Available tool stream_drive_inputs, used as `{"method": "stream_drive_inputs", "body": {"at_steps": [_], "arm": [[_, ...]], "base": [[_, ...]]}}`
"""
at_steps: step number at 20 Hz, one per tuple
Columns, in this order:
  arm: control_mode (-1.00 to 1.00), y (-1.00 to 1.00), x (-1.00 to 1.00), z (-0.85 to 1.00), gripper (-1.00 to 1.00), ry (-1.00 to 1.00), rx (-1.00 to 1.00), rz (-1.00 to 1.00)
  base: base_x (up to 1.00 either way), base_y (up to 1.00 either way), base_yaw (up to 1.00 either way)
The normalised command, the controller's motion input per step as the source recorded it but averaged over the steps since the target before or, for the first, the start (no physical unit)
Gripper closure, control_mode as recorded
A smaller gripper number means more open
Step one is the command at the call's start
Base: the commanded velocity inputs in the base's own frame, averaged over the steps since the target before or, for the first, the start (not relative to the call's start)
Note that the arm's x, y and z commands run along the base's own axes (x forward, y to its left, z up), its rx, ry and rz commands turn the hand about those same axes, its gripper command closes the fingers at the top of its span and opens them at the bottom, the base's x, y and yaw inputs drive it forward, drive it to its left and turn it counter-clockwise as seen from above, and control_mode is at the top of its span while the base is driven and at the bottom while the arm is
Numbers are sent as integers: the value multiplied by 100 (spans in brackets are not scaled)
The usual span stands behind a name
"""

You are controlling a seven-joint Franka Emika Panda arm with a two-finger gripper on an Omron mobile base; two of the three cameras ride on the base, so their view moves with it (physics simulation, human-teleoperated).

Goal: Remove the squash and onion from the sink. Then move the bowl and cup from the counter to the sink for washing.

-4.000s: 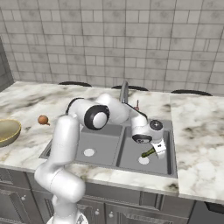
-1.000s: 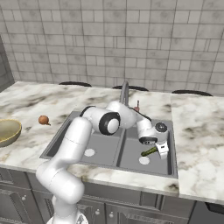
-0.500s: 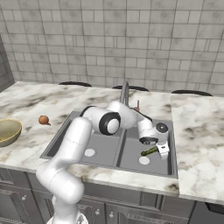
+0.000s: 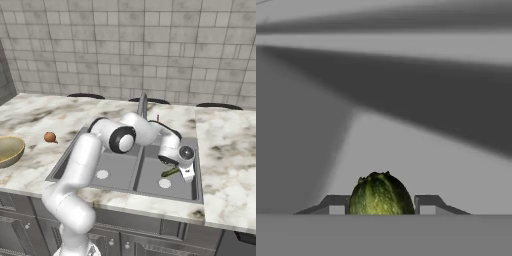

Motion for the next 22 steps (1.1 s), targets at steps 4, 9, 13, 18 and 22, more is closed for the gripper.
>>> {"method": "stream_drive_inputs", "body": {"at_steps": [4, 9, 13, 18, 22], "arm": [[-100, 0, -36, 20, 100, -15, 0, 0], [-100, 0, -26, 30, 100, -2, 0, 0], [-100, 0, -20, 38, 100, 13, -4, 0], [-100, 1, -13, 46, 100, 26, -2, 0], [-100, 1, -8, 51, 100, 30, -1, 0]], "base": [[0, 0, 0], [0, 0, 0], [0, 0, 0], [0, 0, 0], [0, 0, 0]]}}
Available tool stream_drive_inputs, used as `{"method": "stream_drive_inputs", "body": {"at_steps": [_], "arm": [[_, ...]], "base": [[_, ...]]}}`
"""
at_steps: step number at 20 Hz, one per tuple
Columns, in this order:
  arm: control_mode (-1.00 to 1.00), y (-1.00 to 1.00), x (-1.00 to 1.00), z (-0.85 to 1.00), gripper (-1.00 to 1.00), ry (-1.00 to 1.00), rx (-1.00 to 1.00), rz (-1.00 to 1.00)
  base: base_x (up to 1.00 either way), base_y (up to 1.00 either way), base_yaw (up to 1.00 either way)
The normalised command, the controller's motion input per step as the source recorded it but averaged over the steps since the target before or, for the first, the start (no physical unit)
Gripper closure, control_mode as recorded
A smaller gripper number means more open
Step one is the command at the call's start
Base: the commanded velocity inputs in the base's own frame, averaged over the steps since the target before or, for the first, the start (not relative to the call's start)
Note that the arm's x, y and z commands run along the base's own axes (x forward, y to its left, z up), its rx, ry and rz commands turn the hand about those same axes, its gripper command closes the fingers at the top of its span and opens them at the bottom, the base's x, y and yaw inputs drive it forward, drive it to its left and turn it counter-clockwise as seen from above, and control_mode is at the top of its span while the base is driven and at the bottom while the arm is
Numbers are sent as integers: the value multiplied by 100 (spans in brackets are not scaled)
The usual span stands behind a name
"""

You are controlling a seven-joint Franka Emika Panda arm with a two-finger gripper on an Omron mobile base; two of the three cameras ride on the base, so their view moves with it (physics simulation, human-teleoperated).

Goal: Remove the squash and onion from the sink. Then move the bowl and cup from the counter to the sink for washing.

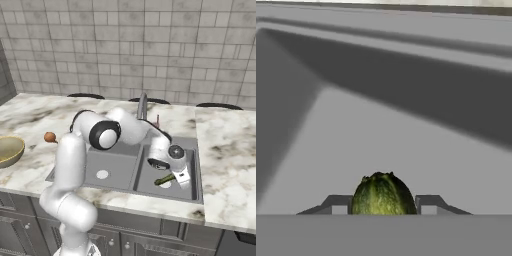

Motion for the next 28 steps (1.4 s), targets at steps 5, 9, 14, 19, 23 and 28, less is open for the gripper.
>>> {"method": "stream_drive_inputs", "body": {"at_steps": [5, 9, 14, 19, 23, 28], "arm": [[-100, 0, -16, 47, 100, 23, 0, 0], [-100, 0, -34, 37, 100, 10, 0, 0], [-100, 3, -31, 32, 100, 6, 0, 0], [-100, 5, -27, 21, 100, 11, 0, 0], [-100, 6, -27, 15, 100, 12, 0, 0], [-100, 2, -24, 24, 100, 6, 0, 0]], "base": [[0, 0, 0], [0, 0, 0], [0, 0, 0], [0, 0, 0], [0, 0, 0], [0, 0, 0]]}}
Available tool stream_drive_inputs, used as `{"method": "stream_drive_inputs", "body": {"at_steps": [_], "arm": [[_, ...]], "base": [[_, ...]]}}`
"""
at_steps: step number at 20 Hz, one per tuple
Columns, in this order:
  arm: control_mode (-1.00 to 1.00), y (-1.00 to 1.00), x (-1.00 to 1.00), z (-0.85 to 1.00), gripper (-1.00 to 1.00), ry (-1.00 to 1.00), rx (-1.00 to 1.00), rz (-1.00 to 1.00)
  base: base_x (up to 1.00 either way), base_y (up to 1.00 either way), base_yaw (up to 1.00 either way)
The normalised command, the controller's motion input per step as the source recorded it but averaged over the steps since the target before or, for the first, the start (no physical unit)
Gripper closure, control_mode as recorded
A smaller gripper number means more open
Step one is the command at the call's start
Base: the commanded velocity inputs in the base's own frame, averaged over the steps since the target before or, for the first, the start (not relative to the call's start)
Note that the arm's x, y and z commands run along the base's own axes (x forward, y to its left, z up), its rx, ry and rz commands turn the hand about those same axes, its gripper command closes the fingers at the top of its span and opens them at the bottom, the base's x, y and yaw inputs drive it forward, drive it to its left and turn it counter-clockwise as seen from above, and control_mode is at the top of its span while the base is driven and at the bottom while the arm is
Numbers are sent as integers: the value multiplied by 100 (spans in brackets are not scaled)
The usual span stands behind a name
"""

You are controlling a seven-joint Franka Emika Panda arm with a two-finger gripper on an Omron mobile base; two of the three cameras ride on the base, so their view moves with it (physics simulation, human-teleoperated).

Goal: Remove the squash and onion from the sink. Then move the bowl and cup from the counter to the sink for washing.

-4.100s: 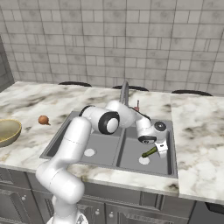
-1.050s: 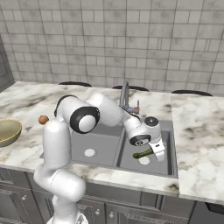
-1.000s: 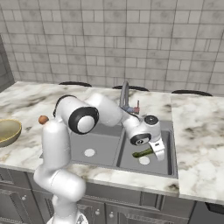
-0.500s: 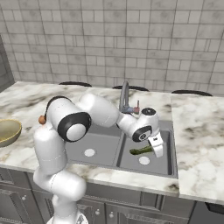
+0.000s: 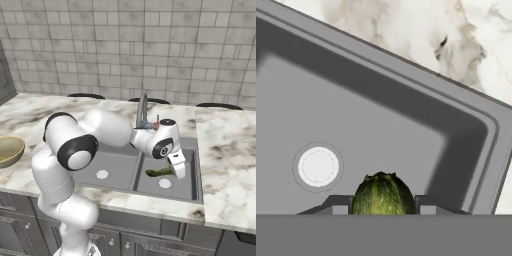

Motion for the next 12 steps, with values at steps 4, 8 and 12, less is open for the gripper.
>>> {"method": "stream_drive_inputs", "body": {"at_steps": [4, 8, 12], "arm": [[-100, -3, -23, 28, 100, 2, 0, 0], [-100, -8, -30, 26, 100, 0, 0, 0], [-100, -9, -21, 20, 100, 0, 0, 0]], "base": [[0, 0, 0], [0, 0, 0], [0, 0, 0]]}}
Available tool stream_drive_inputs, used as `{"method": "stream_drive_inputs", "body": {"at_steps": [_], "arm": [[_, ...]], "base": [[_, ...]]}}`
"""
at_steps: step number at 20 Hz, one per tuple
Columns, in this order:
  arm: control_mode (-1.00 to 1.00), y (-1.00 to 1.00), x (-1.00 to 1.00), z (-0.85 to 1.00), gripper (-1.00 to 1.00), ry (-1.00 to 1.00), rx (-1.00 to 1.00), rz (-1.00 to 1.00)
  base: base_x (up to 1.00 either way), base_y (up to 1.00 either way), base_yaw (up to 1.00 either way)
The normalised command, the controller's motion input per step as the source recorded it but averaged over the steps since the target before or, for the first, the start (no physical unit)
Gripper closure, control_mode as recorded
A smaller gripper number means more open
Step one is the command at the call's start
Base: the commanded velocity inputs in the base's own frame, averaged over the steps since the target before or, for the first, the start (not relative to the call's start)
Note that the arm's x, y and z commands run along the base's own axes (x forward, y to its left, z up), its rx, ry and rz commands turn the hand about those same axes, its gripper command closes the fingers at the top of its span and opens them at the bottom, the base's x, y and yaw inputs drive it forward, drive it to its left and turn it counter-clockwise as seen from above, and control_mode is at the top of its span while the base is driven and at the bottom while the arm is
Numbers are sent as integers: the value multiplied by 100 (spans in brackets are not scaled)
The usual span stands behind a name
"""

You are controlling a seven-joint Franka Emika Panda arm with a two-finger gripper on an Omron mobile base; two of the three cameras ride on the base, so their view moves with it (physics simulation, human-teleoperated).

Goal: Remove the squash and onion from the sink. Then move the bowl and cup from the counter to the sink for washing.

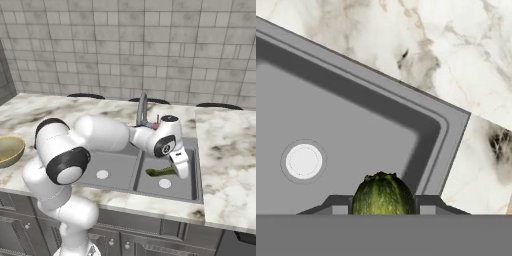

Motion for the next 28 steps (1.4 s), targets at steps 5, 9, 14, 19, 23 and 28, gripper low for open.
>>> {"method": "stream_drive_inputs", "body": {"at_steps": [5, 9, 14, 19, 23, 28], "arm": [[-100, -23, -12, 12, 100, -4, -4, -2], [-100, -14, -2, 16, 100, -2, -5, -3], [-100, -7, -4, 16, 100, -3, -2, -3], [-100, -24, 0, 6, 100, -2, -7, -2], [-100, -34, 0, 0, 100, 0, -8, -1], [-100, -34, 0, 0, 100, 0, -4, 0]], "base": [[0, 0, 0], [0, 0, 0], [0, 0, 0], [0, 0, 0], [0, 0, 0], [0, 0, 0]]}}
